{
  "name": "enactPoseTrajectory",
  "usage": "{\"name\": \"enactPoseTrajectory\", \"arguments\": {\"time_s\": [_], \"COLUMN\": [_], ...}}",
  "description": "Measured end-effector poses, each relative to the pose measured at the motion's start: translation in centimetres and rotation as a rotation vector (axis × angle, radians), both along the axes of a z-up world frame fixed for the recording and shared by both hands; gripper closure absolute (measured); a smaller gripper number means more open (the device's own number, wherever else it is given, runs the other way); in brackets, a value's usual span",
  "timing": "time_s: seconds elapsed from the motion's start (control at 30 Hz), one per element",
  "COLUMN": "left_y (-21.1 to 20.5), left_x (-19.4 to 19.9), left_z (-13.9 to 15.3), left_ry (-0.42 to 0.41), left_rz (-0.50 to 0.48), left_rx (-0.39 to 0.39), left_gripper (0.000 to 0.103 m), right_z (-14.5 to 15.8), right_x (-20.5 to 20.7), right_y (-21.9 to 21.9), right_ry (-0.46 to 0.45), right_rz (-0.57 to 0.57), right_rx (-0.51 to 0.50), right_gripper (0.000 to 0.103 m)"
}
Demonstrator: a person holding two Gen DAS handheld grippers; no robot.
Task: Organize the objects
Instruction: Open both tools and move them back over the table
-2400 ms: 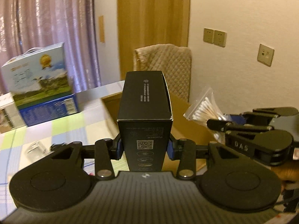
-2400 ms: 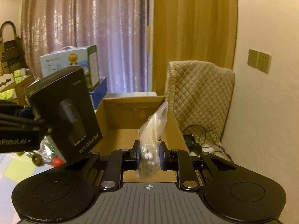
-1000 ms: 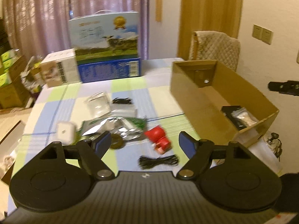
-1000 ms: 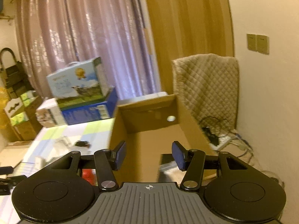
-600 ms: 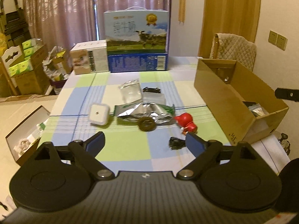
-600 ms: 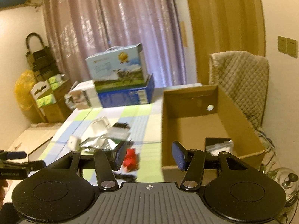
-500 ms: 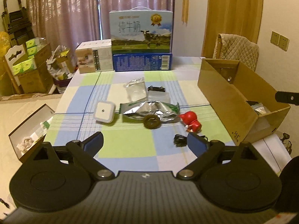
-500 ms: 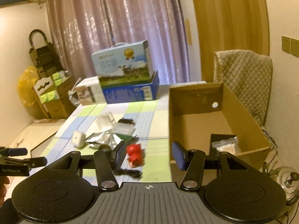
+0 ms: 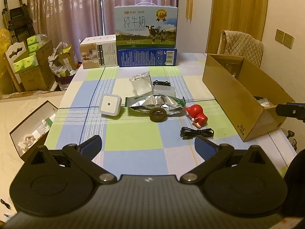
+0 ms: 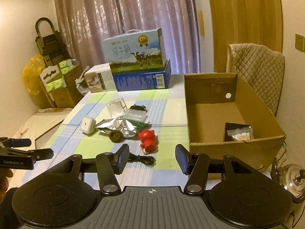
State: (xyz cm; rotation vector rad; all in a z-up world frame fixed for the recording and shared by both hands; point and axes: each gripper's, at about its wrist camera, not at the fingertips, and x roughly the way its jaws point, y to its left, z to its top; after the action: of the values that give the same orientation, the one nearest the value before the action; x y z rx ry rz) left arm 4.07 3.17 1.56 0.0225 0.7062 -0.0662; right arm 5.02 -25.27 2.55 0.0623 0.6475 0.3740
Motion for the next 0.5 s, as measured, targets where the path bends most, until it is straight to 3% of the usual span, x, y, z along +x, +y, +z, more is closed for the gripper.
{"name": "enactPoseTrajectory", "arguments": {"time_s": [0.5], "left_y": [0.2], "left_x": [0.9], "left_z": [-1.0], "left_ry": [0.024], "left_rz": [-0.076], "left_rx": [-0.013], "left_gripper": [0.001], "right_z": [-1.7], "right_x": [0.5], "right_y": [1.8], "right_ry": [0.030], "right_rz": [0.033], "right_rx": [-0.037], "right_gripper": [0.052]}}
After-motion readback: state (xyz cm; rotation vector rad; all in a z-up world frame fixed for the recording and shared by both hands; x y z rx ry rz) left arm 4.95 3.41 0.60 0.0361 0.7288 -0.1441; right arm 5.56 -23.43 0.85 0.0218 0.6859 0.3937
